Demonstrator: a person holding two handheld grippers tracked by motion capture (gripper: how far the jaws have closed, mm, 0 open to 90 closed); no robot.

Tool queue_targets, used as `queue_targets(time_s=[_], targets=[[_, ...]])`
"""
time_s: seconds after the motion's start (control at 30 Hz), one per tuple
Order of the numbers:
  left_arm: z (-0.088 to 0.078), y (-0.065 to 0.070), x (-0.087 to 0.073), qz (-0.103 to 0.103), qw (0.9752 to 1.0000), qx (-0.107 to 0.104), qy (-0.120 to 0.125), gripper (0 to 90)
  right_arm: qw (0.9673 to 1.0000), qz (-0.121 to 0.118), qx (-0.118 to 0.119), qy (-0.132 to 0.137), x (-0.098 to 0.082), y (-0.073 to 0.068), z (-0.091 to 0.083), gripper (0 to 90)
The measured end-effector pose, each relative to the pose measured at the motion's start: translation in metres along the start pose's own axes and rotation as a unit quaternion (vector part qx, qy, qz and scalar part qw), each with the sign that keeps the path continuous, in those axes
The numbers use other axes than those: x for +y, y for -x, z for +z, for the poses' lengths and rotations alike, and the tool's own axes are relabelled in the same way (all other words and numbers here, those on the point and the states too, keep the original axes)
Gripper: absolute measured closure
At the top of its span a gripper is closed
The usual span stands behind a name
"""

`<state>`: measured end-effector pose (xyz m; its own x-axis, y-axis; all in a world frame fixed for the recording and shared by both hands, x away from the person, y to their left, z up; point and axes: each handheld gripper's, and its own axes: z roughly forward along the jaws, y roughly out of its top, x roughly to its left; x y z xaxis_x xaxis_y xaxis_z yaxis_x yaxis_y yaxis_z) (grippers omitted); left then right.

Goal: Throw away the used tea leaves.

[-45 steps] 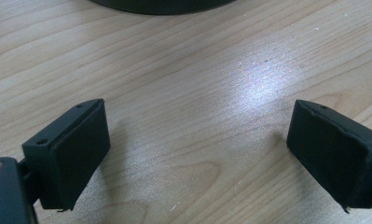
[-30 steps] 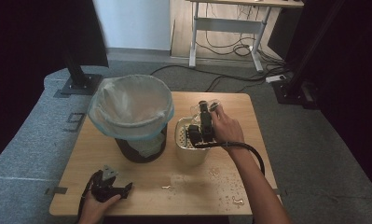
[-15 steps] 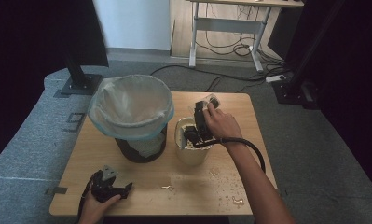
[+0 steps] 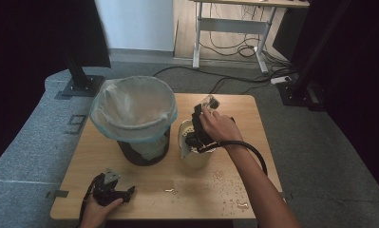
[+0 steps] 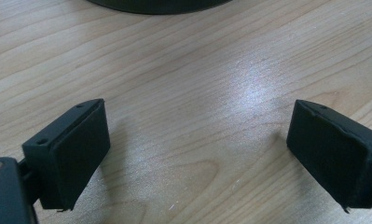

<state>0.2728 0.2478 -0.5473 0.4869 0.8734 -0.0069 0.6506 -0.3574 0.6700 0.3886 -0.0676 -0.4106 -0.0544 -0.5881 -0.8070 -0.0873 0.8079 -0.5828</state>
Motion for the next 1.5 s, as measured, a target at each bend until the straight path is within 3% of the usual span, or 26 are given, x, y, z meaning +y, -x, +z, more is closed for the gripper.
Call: queue_targets(time_s=[0.03, 0.07, 0.1, 0.13, 0.2, 0.23, 0.33, 0.43, 0.53, 0.6, 0.7, 0.73, 0.77, 0.87, 0.97, 1.03, 1.07, 1.17, 1.2, 1.37, 1.5], targets=[[0.000, 0.000, 0.000, 0.000, 1.0000, 0.000, 0.000, 5.3, 1.0000, 0.000, 0.000, 0.000, 0.000, 0.000, 0.000, 42.6], [0.000, 0.000, 0.000, 0.001, 1.0000, 0.000, -0.001, 5.3, 0.9992, -0.039, 0.001, 0.003, 0.004, -0.003, 0.000, 42.7], [0.000, 0.000, 0.000, 0.001, 1.0000, 0.000, -0.001, 5.3, 0.9992, -0.039, 0.001, 0.003, 0.004, -0.003, 0.000, 42.7], [0.000, 0.000, 0.000, 0.001, 1.0000, 0.000, -0.001, 5.4, 0.9965, -0.083, -0.004, 0.003, 0.008, -0.005, -0.001, 42.7], [0.000, 0.000, 0.000, 0.002, 1.0000, -0.001, -0.001, 5.4, 0.9966, -0.083, -0.006, 0.004, 0.009, -0.005, -0.002, 42.8], [0.000, 0.000, 0.000, 0.002, 1.0000, -0.001, -0.001, 5.3, 0.9975, -0.069, -0.010, 0.004, 0.009, -0.004, -0.002, 42.9], [0.000, 0.000, 0.000, 0.002, 1.0000, -0.001, -0.001, 5.3, 0.9942, -0.106, -0.015, -0.009, 0.009, -0.005, 0.000, 42.9], [0.000, 0.000, 0.000, 0.002, 1.0000, -0.001, -0.001, 5.3, 0.9941, -0.107, -0.017, -0.007, 0.011, -0.006, 0.000, 42.9], [0.000, 0.000, 0.000, 0.002, 1.0000, -0.001, -0.001, 5.3, 0.9908, -0.133, -0.024, -0.005, 0.015, -0.007, -0.002, 42.8], [0.000, 0.000, 0.000, 0.002, 1.0000, -0.001, -0.001, 5.3, 0.9919, -0.120, -0.041, -0.006, 0.014, -0.003, -0.007, 42.8], [0.000, 0.000, 0.000, 0.002, 1.0000, -0.001, -0.001, 5.3, 0.9926, -0.115, -0.041, 0.000, 0.017, -0.003, -0.008, 42.8], [0.000, 0.000, 0.000, 0.002, 1.0000, -0.001, -0.001, 5.3, 0.9890, -0.143, -0.039, -0.003, 0.020, -0.008, -0.008, 42.8], [0.000, 0.000, 0.000, 0.002, 1.0000, -0.001, -0.001, 5.3, 0.9890, -0.143, -0.039, -0.003, 0.020, -0.008, -0.008, 42.8], [0.000, 0.000, 0.000, 0.002, 1.0000, -0.001, -0.001, 5.4, 0.9930, -0.112, -0.038, -0.011, 0.017, -0.010, -0.004, 42.8], [0.000, 0.000, 0.000, 0.002, 1.0000, -0.002, -0.001, 5.3, 0.9923, -0.119, -0.034, -0.010, 0.016, -0.012, -0.004, 42.9], [0.000, 0.000, 0.000, 0.002, 1.0000, -0.002, -0.001, 5.3, 0.9948, -0.095, -0.033, -0.015, 0.012, -0.010, -0.001, 42.7], [0.000, 0.000, 0.000, 0.002, 1.0000, -0.002, -0.001, 5.3, 0.9941, -0.104, -0.027, -0.014, 0.012, -0.010, -0.001, 42.7], [0.000, 0.000, 0.000, 0.002, 1.0000, -0.002, -0.001, 5.3, 0.9952, -0.094, -0.023, -0.011, 0.011, -0.011, -0.002, 42.8], [0.000, 0.000, 0.000, 0.002, 1.0000, -0.001, -0.001, 5.3, 0.9967, -0.077, -0.021, -0.010, 0.009, -0.011, -0.002, 42.8], [0.000, 0.000, 0.000, 0.002, 1.0000, -0.002, -0.001, 5.3, 0.9972, -0.071, -0.021, -0.010, 0.005, -0.012, -0.004, 42.8], [0.000, 0.000, 0.000, 0.002, 1.0000, -0.002, -0.001, 5.3, 0.9994, -0.032, -0.013, -0.004, 0.002, -0.011, -0.004, 42.7]])
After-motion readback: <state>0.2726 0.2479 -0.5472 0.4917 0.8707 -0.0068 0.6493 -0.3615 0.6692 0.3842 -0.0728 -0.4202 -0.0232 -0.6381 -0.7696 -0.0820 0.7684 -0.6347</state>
